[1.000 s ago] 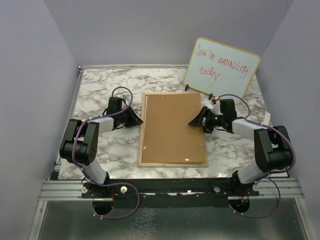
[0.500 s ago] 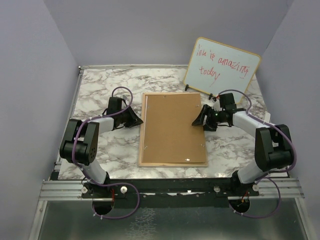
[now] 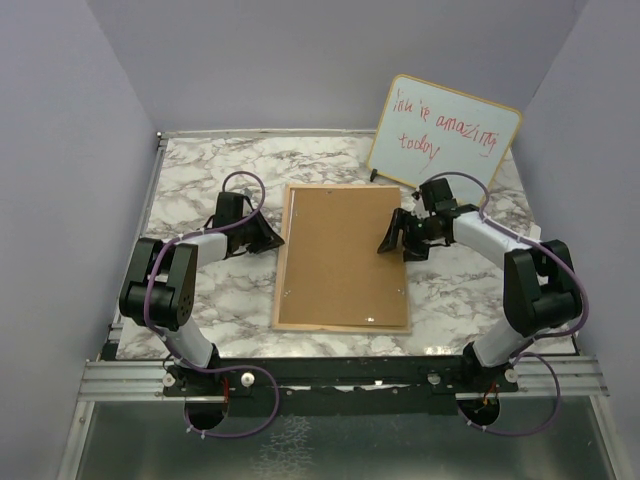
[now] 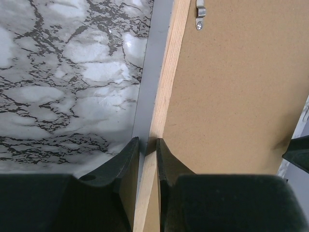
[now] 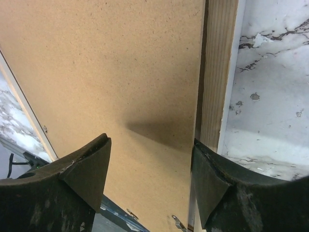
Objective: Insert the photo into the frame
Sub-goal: Turn over the photo frame item on the photo frame.
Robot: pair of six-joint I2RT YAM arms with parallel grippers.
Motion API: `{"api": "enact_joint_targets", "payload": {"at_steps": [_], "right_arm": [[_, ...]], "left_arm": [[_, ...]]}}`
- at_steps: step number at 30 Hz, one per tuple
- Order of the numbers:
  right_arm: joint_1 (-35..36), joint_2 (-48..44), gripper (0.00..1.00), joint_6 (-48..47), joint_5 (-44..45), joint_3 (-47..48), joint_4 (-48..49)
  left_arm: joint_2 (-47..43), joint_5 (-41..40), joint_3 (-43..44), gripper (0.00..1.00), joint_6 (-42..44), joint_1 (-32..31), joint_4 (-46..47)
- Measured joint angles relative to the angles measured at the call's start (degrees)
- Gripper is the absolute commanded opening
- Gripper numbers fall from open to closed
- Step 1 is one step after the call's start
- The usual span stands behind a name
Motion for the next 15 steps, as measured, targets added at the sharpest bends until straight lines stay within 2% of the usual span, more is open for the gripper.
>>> {"api": "enact_joint_targets", "payload": {"at_steps": [3, 12, 15], "right_arm": [[0.61, 0.5, 0.67, -0.68, 0.35, 1.33, -1.11], [3.13, 6.93, 0.52, -3.52, 2.97, 6.01, -3.08], [3.13, 7.54, 0.5, -4.55, 2.93, 6.05, -3.1]], "left_arm": [[0.02, 0.0, 0.2, 0.21, 0.33, 0.0, -0.26], [1.03, 0.13, 1.31, 0.21, 1.33, 0.48, -0.07], [1.22, 0.13, 1.64, 0.21, 1.62, 0.59, -0.09]]}}
